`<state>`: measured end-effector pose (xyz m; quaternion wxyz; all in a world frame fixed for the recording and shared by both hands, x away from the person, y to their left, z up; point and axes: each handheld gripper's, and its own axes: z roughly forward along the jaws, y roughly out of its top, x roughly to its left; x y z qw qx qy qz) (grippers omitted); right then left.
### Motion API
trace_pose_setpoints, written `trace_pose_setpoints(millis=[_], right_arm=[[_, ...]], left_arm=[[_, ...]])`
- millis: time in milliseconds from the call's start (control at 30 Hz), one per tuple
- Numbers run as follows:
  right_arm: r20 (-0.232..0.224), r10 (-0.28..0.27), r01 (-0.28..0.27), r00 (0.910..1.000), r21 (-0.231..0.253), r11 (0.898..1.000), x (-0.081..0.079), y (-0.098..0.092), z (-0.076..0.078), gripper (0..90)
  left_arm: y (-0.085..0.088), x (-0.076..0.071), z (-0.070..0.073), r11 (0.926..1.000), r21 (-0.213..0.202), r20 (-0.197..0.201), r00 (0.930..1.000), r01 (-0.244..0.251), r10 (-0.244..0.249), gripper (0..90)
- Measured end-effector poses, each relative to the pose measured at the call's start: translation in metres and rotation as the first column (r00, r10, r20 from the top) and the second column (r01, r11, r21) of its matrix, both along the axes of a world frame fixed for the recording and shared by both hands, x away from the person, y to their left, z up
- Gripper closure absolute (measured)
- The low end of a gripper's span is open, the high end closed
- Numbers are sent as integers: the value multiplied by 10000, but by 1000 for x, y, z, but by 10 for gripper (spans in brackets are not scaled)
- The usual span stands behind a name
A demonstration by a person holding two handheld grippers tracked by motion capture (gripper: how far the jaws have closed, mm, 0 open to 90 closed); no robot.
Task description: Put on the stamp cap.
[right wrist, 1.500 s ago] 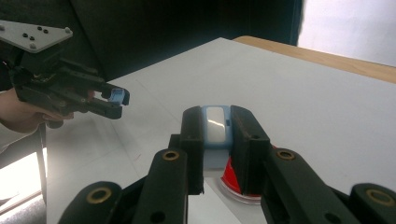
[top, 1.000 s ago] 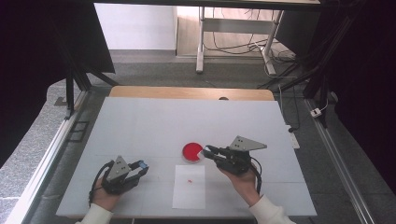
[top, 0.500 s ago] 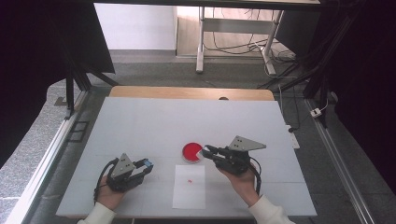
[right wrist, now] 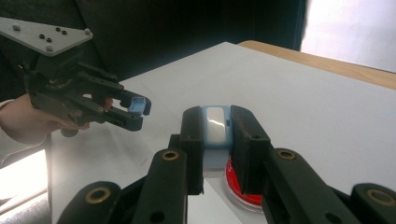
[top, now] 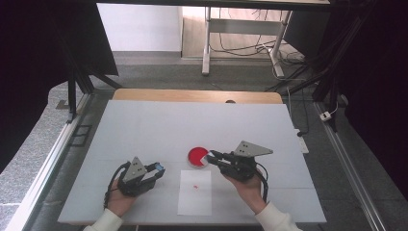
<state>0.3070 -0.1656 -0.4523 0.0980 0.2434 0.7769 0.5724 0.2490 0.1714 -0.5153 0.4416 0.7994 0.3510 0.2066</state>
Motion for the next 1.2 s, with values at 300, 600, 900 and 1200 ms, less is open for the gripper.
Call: trace_pose_setpoints(millis=[300, 600, 900, 1200], right_arm=[[28, 20, -20, 10000, -6, 10000, -1, 2, -1, 750], [21, 43, -43, 10000, -29, 10000, -1, 3, -1, 750], [16, 41, -41, 10000, -32, 10000, -1, 3, -1, 750], [12, 68, -68, 10000, -38, 10000, -2, 4, -2, 750]], left_arm=[[-10, 2, 0, 9998, 78, 28, 9999, 166, -166, 646], [-22, 7, -2, 9991, 190, -6, 9992, 392, -392, 645], [-29, 8, -2, 9984, 211, -17, 9986, 525, -525, 645], [-40, 11, -3, 9970, 339, -13, 9976, 698, -698, 645]])
